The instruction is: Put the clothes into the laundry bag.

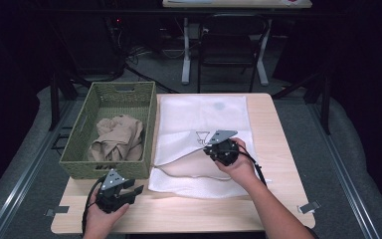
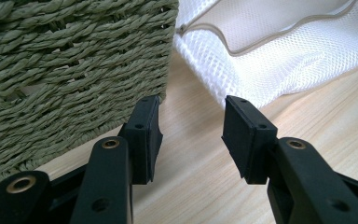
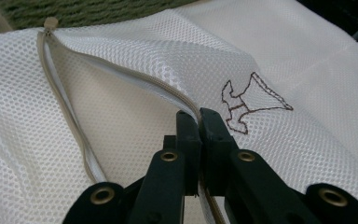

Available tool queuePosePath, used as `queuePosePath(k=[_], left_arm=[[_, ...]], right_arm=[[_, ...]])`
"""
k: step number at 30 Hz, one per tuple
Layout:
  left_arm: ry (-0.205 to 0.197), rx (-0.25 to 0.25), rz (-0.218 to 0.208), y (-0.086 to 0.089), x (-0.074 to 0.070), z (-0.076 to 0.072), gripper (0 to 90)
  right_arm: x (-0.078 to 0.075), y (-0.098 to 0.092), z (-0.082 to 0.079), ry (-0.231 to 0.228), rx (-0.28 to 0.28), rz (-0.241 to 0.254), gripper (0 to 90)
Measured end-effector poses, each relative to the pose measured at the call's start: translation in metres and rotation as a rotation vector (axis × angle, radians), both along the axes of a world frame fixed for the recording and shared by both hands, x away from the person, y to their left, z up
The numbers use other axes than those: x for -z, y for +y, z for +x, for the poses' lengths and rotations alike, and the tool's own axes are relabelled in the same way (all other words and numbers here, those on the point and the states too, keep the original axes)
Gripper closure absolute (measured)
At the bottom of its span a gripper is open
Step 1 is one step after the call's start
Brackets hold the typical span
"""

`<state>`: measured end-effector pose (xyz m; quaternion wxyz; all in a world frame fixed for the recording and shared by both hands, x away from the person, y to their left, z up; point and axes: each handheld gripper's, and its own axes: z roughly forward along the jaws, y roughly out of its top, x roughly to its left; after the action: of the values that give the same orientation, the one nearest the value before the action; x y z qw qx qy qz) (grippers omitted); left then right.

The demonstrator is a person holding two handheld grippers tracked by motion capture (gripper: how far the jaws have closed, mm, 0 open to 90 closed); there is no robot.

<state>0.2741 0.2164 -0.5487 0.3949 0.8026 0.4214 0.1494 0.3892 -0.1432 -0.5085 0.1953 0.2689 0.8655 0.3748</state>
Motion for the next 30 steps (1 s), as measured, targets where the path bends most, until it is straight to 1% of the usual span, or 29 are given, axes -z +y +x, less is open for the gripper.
queuePosePath(k=[1,2,3,5,9,12,14,15,17,19,20,21,24,26,27,30], left_arm=[[0.000,-0.001,0.000,0.000,0.000,0.000,56.3],[0.000,-0.001,0.000,0.000,0.000,0.000,56.3],[0.001,-0.001,0.000,0.000,0.000,0.000,56.3],[0.003,-0.003,0.000,0.000,0.000,0.000,56.3],[0.003,-0.006,-0.004,0.000,0.000,0.000,56.3],[-0.006,-0.014,0.003,0.000,-0.002,-0.002,57.1],[-0.032,-0.021,0.019,-0.003,-0.008,-0.007,57.0],[-0.037,-0.019,0.015,-0.004,-0.011,-0.008,56.9],[-0.036,-0.001,-0.004,-0.006,-0.018,-0.010,55.5],[-0.026,0.009,-0.010,-0.007,-0.023,-0.010,55.4],[-0.022,0.009,-0.009,-0.008,-0.026,-0.010,55.4],[-0.037,0.007,-0.014,-0.008,-0.029,-0.010,55.4],[-0.022,0.009,-0.026,-0.010,-0.037,-0.008,55.2],[-0.017,0.003,-0.002,-0.012,-0.044,-0.006,54.8],[-0.024,0.006,0.007,-0.013,-0.049,-0.005,54.7],[-0.027,0.005,0.000,-0.015,-0.061,0.001,54.5]], right_arm=[[-0.004,-0.002,0.001,-0.010,0.003,0.013,87.4],[-0.004,-0.002,0.001,-0.010,0.003,0.013,87.4],[-0.008,-0.004,0.002,-0.018,0.013,0.032,87.4],[-0.009,-0.005,0.002,-0.020,0.017,0.034,87.4],[-0.015,-0.006,0.002,-0.041,0.025,0.047,87.4],[-0.022,-0.006,0.001,-0.058,0.025,0.051,87.3],[-0.024,-0.006,0.001,-0.065,0.026,0.050,87.4],[-0.026,-0.006,0.001,-0.070,0.026,0.054,87.3],[-0.033,-0.008,0.002,-0.081,0.029,0.060,87.4],[-0.034,-0.008,0.002,-0.083,0.031,0.065,87.3],[-0.036,-0.009,0.003,-0.087,0.030,0.069,87.4],[-0.037,-0.009,0.003,-0.089,0.032,0.071,87.4],[-0.038,-0.010,0.003,-0.097,0.035,0.077,87.4],[-0.039,-0.010,0.004,-0.097,0.037,0.080,87.4],[-0.039,-0.010,0.004,-0.100,0.038,0.084,87.4],[-0.040,-0.010,0.005,-0.098,0.037,0.091,87.4]])
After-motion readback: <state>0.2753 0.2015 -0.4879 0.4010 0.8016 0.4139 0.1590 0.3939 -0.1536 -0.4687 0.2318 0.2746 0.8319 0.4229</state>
